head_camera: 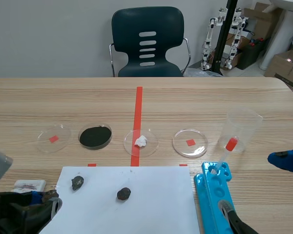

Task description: Rub the mineral on the streak plate

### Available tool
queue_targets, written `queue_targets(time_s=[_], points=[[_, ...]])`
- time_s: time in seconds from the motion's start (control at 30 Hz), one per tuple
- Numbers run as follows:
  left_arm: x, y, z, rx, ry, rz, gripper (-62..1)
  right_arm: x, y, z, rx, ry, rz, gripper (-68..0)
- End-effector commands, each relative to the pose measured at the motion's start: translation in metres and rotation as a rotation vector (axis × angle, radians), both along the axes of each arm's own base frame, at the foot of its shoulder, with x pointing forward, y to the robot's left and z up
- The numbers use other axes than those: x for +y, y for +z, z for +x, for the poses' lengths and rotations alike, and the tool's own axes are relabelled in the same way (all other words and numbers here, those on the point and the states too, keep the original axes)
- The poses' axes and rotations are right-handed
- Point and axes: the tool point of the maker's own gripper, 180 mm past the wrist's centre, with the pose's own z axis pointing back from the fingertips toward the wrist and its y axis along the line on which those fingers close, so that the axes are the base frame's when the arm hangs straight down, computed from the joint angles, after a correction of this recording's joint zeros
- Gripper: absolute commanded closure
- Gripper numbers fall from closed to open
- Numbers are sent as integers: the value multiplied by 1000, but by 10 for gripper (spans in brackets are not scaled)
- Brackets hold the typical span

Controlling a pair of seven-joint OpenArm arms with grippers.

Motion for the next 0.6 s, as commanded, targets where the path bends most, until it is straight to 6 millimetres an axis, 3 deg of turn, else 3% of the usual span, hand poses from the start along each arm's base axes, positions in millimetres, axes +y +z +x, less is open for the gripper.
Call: queue_targets(time_s=[0.0,0.2,0.37,0.57], points=[[3,4,14,-2,2,15,-70,0,6,5,-26,-4,13,-647],[36,-13,29,178,141,137,-70,0,6,5,-26,-4,13,-647],[53,-11,39,283,215,187,-70,0,6,5,-26,-4,13,-647],[59,-2,52,333,249,211,-70,0,6,5,-26,-4,13,-647]])
